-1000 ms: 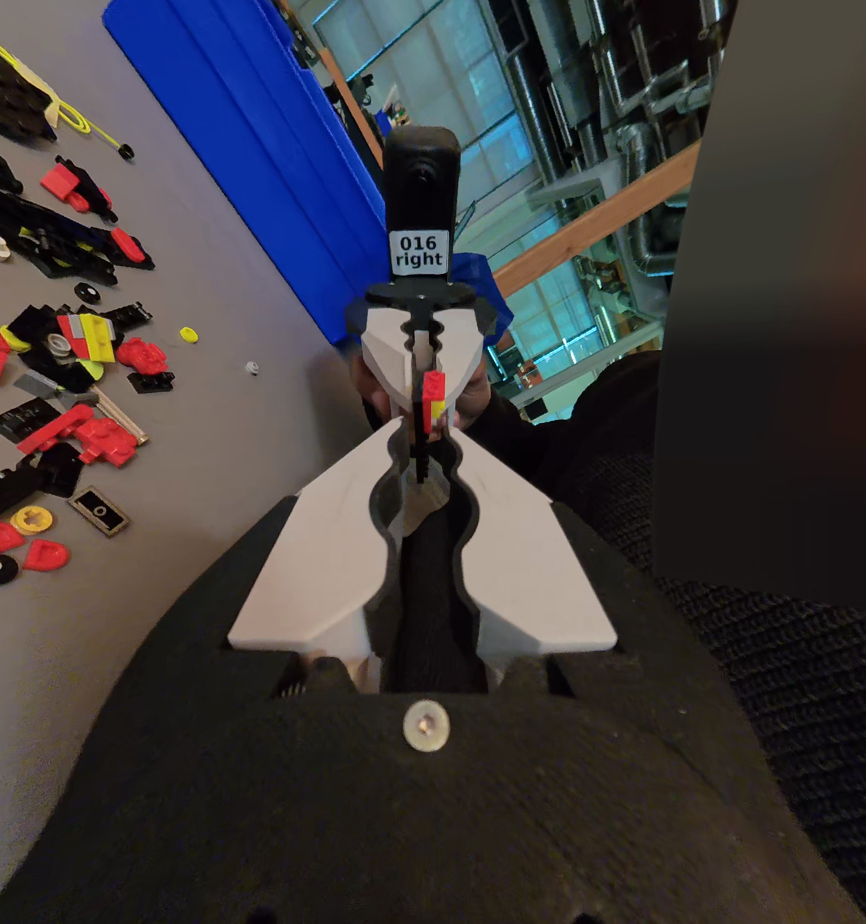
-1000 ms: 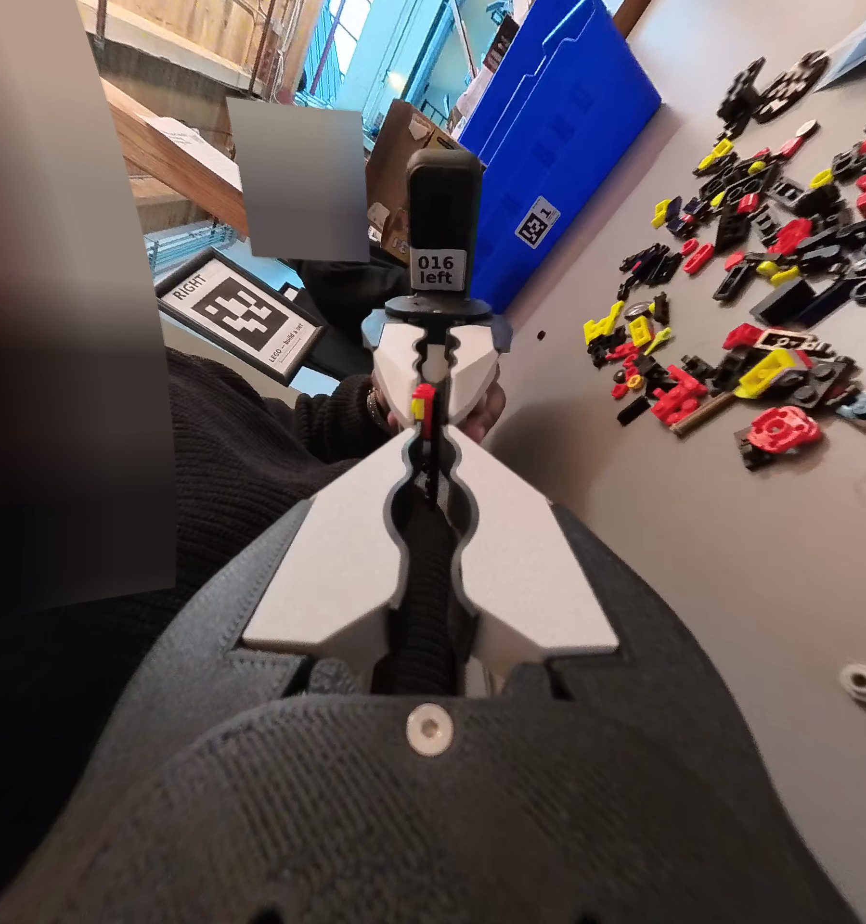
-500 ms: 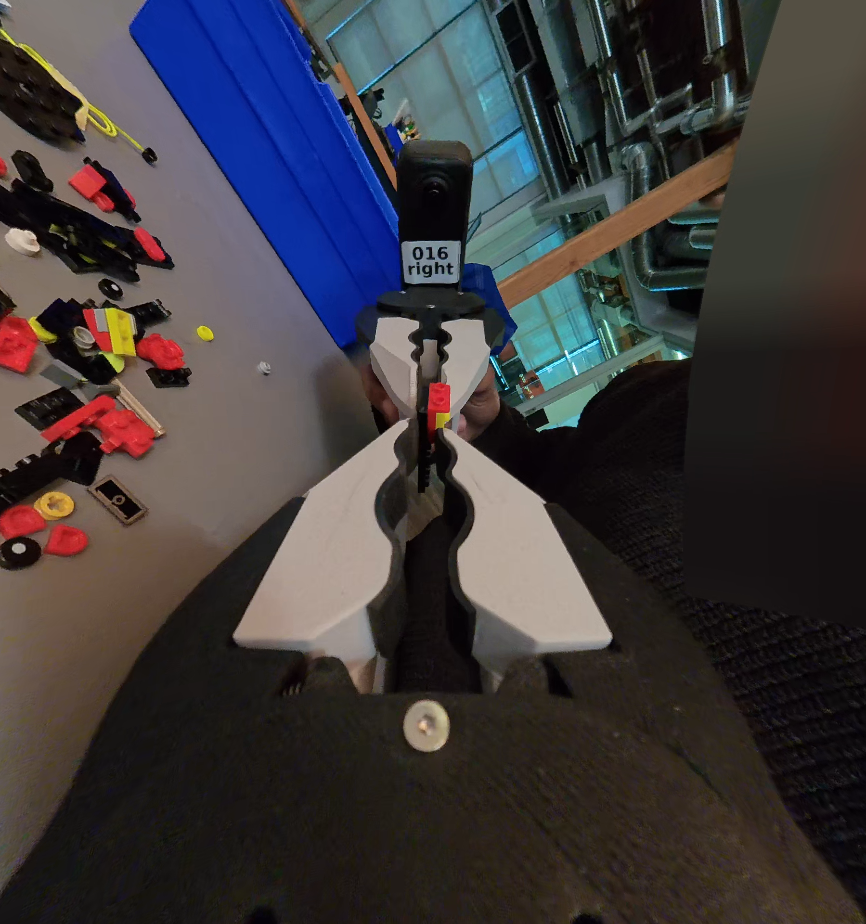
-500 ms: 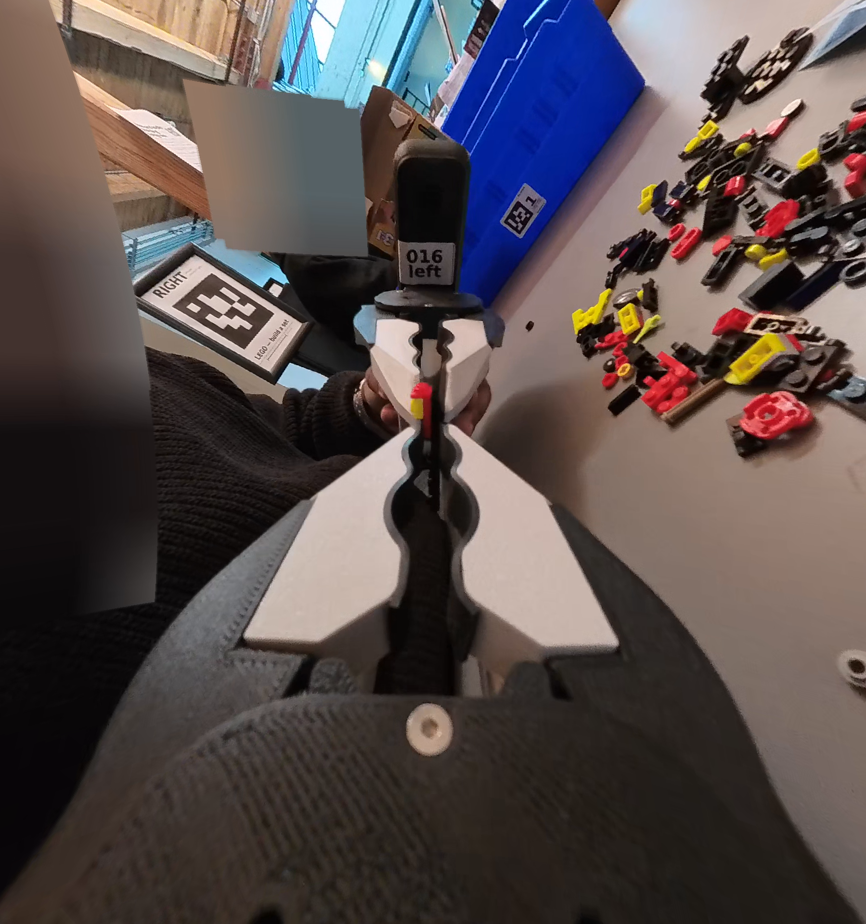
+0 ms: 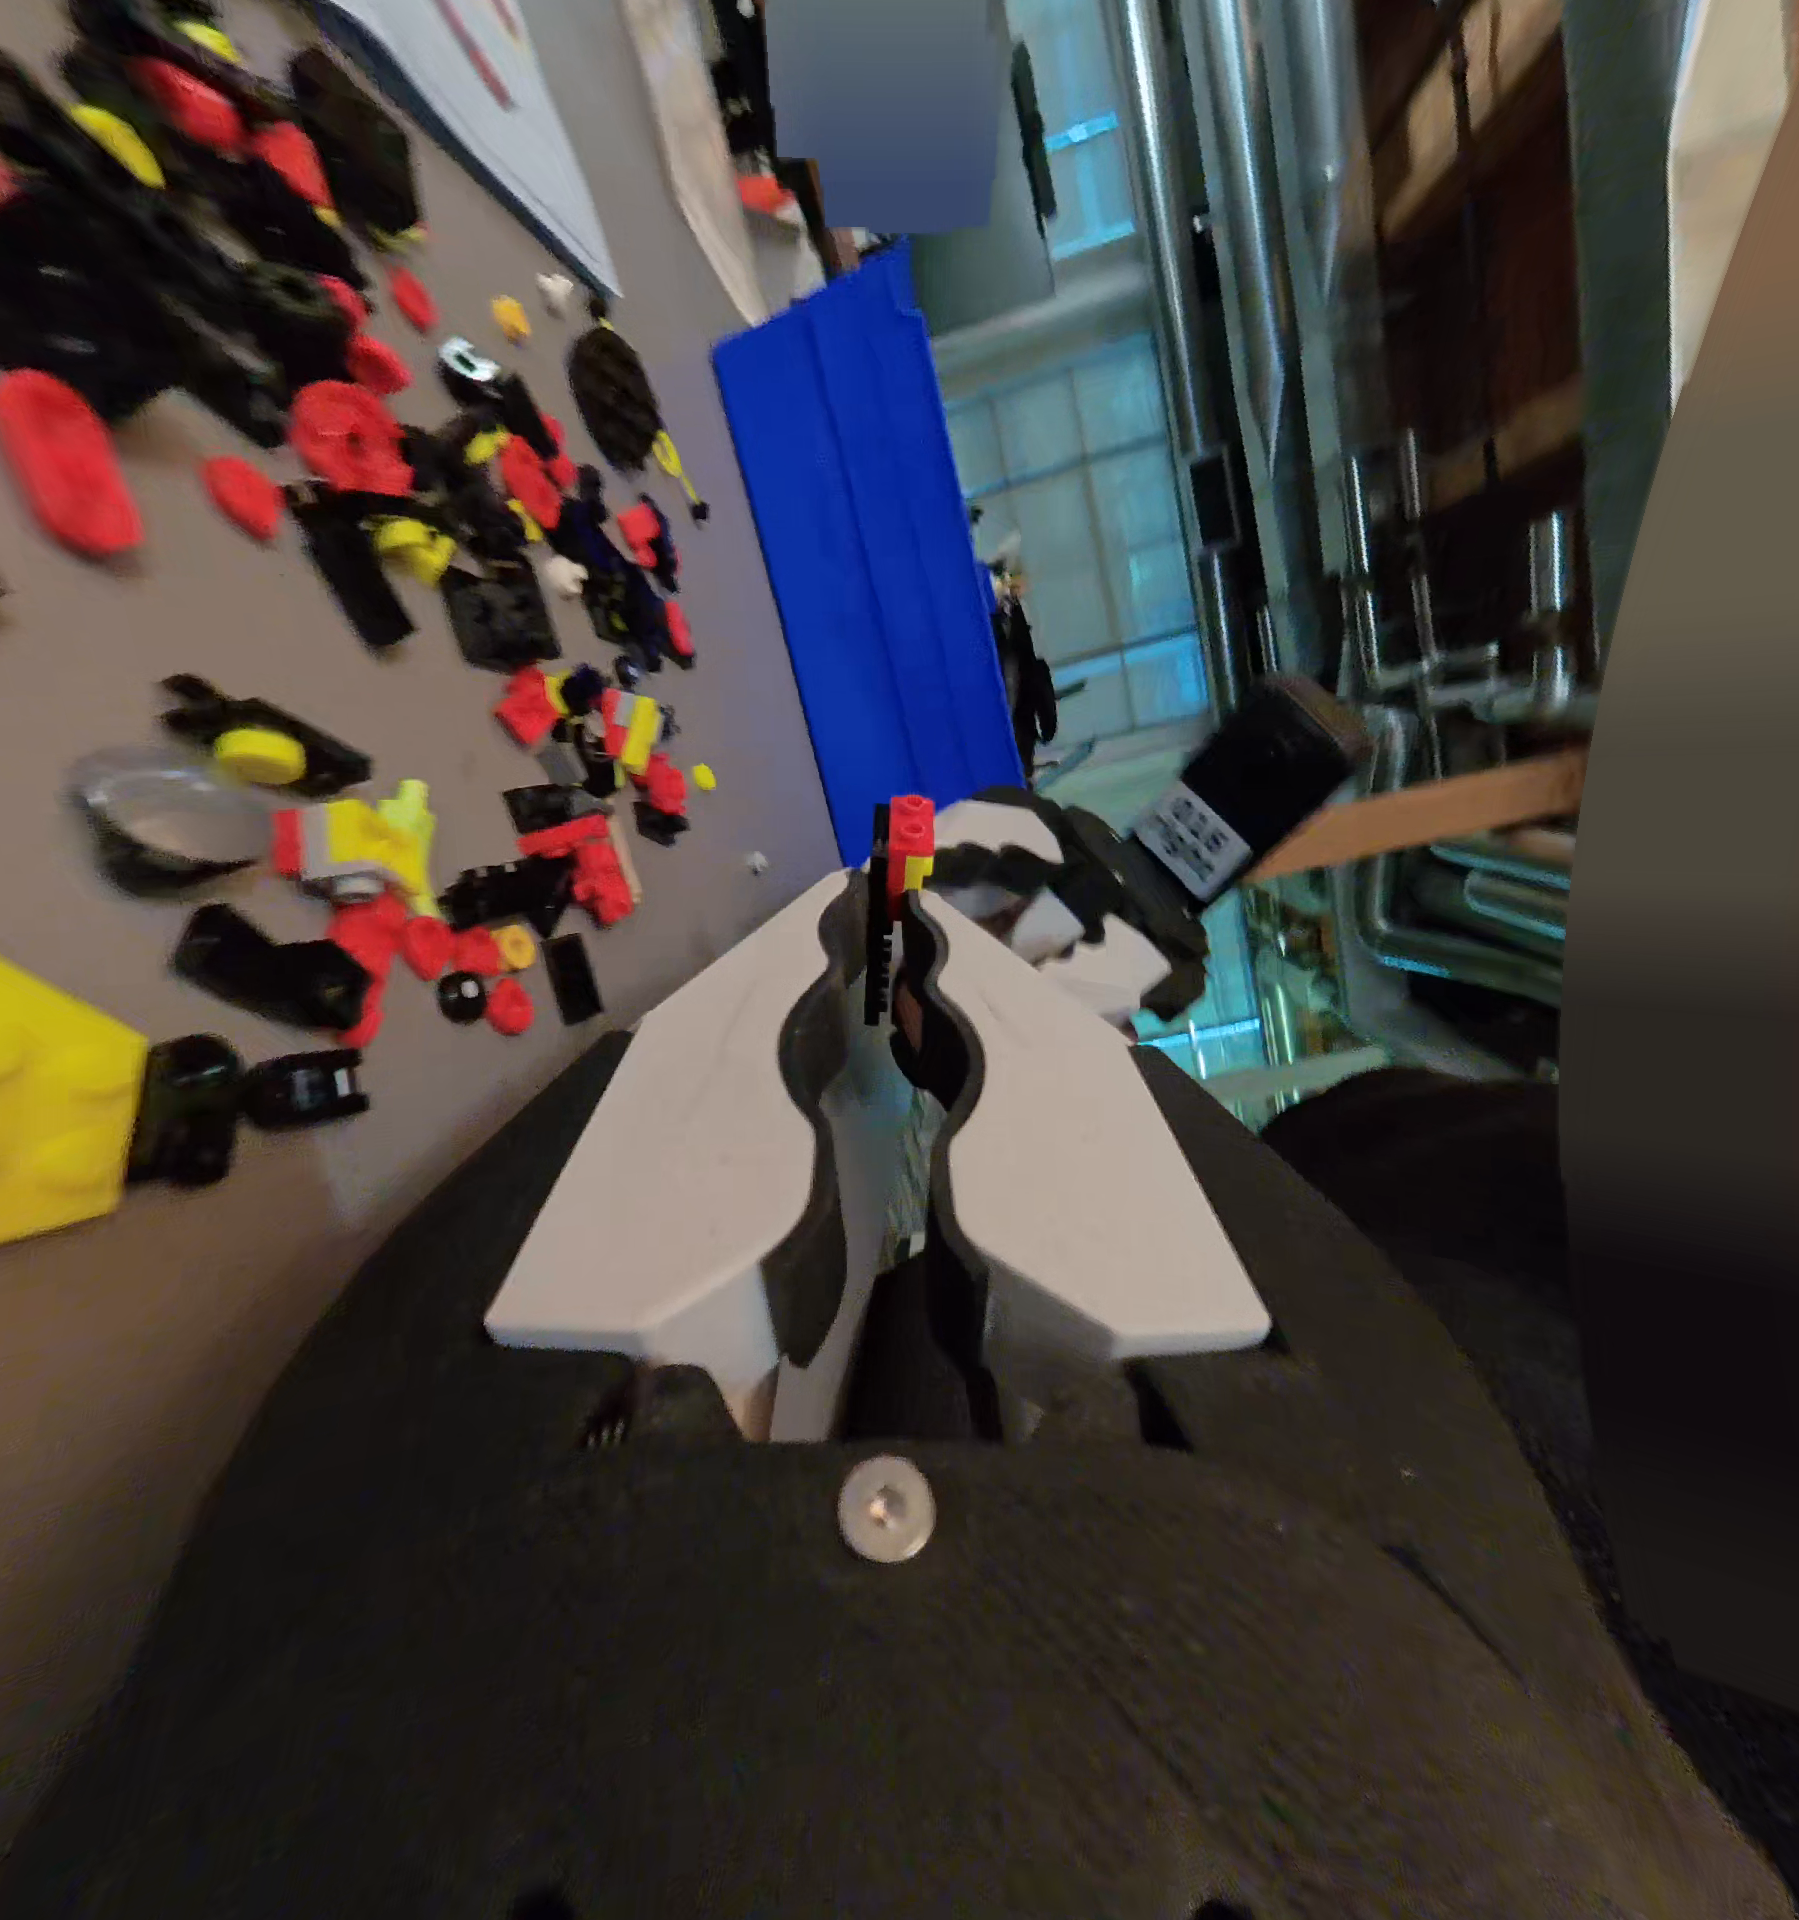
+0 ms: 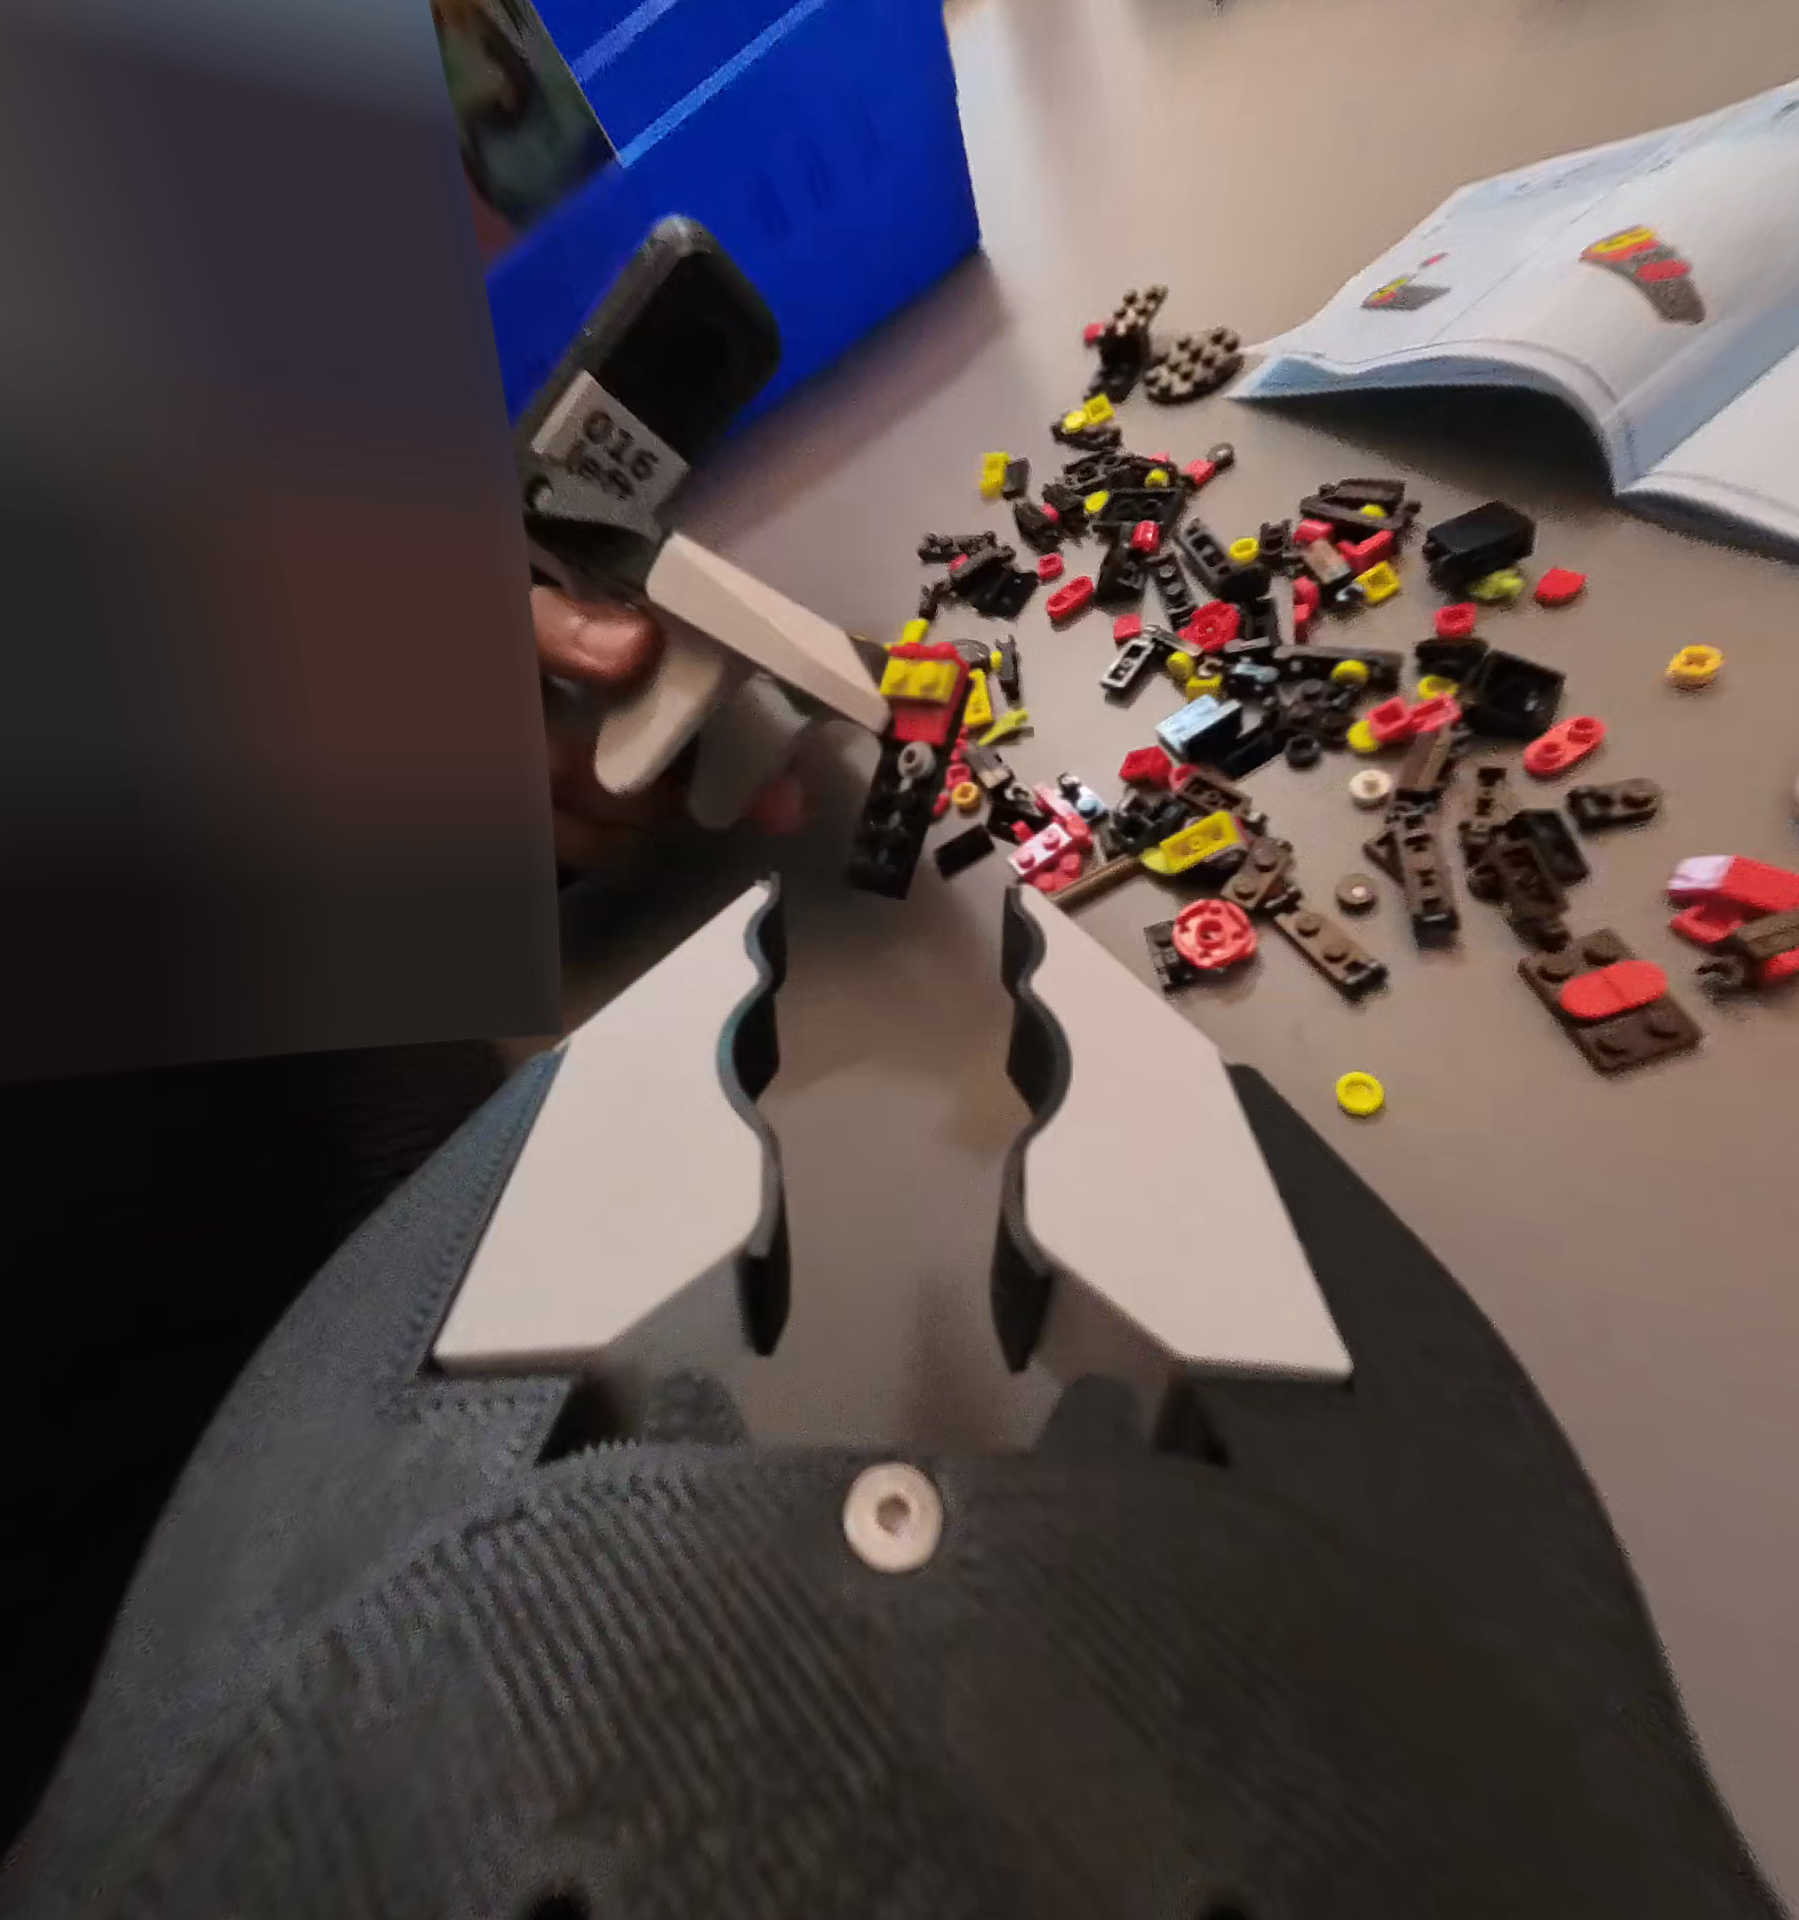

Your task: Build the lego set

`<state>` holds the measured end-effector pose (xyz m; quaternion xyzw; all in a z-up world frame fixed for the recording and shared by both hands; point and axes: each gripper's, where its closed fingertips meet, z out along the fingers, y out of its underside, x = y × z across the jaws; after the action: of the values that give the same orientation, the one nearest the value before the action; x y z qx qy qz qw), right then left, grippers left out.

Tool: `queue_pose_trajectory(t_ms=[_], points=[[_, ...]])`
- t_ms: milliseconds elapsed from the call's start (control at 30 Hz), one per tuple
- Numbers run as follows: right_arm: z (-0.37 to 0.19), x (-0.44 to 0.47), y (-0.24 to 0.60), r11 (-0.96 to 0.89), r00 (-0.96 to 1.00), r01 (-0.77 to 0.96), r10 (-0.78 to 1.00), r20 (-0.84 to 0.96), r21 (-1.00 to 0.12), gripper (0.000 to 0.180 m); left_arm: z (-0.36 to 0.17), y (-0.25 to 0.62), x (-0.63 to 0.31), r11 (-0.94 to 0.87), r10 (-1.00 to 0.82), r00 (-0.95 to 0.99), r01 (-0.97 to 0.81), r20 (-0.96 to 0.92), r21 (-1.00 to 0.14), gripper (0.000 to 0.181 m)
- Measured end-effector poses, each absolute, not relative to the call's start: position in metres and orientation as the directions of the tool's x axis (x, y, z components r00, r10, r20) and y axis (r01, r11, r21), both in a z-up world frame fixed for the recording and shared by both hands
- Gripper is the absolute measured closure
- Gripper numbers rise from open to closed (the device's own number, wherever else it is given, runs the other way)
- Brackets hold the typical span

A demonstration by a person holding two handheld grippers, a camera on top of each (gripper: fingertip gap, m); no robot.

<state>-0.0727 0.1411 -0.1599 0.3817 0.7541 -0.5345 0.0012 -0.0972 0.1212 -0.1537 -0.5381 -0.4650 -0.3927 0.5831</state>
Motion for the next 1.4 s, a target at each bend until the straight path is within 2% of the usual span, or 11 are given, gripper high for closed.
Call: queue_pose_trajectory(t_ms=[67,267,400,567,633,733,1000,1267,1400], points=[[-0.167,-0.075,0.136,0.192,-0.709,0.548,0.623,-0.33,-0.814,0.138,-0.158,0.121,-0.101,0.145,0.068,0.242,0.957,0.968,-0.249,0.179],[-0.177,-0.079,0.13,0.333,-0.73,0.465,0.668,-0.143,-0.82,0.152,-0.161,0.123,-0.1,0.196,0.083,0.214,0.954,0.973,-0.226,0.179],[-0.175,-0.079,0.131,0.353,-0.741,0.443,0.662,-0.115,-0.824,0.163,-0.161,0.128,-0.093,0.176,0.073,0.194,0.963,0.978,-0.204,0.178],[-0.177,-0.077,0.139,0.406,-0.757,0.417,0.651,-0.063,-0.814,0.165,-0.163,0.133,-0.081,0.101,0.06,0.182,0.977,0.982,-0.187,0.178],[-0.179,-0.074,0.143,0.43,-0.771,0.416,0.634,-0.06,-0.801,0.165,-0.169,0.134,-0.076,0.052,0.101,0.185,0.98,0.978,-0.191,0.166],[-0.19,-0.066,0.151,0.489,-0.802,0.43,0.593,-0.072,-0.759,0.165,-0.171,0.127,-0.083,0.054,0.156,0.242,0.966,0.957,-0.253,0.149],[-0.207,-0.054,0.153,0.565,-0.85,0.431,0.516,-0.106,-0.704,0.165,-0.156,0.111,-0.105,0.1,0.21,0.412,0.893,0.887,-0.438,0.15],[-0.215,-0.047,0.148,0.678,-0.91,0.28,0.413,0.038,-0.68,0.165,-0.152,0.122,-0.082,-0.079,0.199,0.586,0.808,0.785,-0.583,0.156],[-0.202,-0.05,0.147,0.6,-0.903,0.304,0.43,-0.022,-0.74,0.151,-0.157,0.123,-0.078,-0.157,0.238,0.678,0.733,0.695,-0.661,0.157]])
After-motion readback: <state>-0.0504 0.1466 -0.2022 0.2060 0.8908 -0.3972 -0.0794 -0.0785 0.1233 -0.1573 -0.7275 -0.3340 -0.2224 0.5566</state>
